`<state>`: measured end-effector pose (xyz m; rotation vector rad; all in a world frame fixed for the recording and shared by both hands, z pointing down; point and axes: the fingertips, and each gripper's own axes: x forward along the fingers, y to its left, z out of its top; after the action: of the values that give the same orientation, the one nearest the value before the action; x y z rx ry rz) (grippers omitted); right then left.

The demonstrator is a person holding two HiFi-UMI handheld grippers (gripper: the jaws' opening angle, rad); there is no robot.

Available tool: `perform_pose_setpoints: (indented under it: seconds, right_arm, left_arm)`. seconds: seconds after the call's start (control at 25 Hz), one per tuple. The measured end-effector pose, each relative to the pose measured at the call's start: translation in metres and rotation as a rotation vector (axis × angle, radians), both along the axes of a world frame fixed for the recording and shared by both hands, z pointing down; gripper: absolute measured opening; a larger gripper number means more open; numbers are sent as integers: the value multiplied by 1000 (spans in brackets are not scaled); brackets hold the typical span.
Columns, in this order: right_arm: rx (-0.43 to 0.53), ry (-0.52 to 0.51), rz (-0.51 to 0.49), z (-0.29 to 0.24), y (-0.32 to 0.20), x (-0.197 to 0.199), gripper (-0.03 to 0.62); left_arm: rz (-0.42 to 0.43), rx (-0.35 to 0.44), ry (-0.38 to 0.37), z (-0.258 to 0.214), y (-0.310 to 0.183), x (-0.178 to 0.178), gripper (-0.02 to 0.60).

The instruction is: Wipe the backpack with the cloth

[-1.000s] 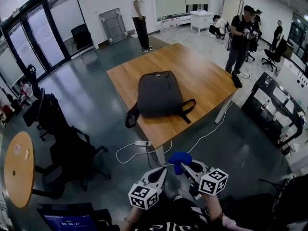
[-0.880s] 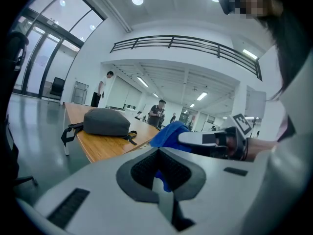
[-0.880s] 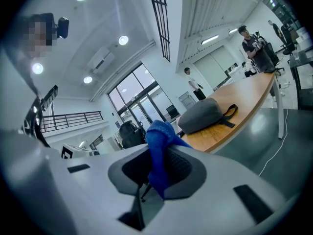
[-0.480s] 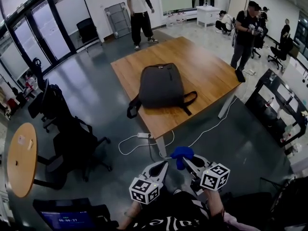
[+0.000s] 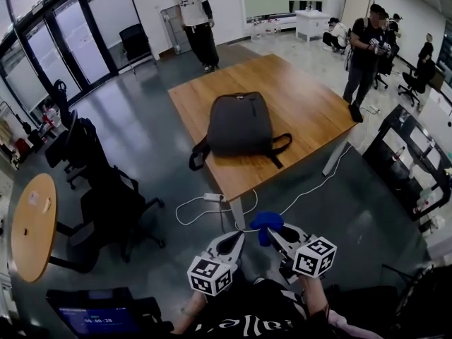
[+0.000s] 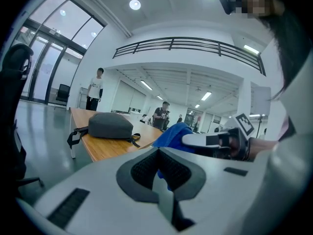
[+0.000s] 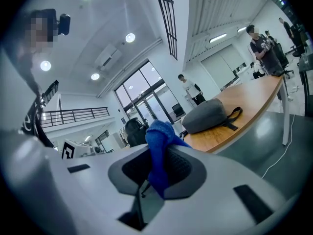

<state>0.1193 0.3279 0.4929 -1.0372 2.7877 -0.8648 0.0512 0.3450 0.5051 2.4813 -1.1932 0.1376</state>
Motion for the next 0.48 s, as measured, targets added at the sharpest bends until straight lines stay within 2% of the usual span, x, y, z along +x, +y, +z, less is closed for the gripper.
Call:
perform_pose_setpoints:
  seconds: [0.48]
  right_arm:
    - [-4,-2,18,2,29,31,54]
  left_arm:
    - [18,-7,-6,-1,29,29,-2]
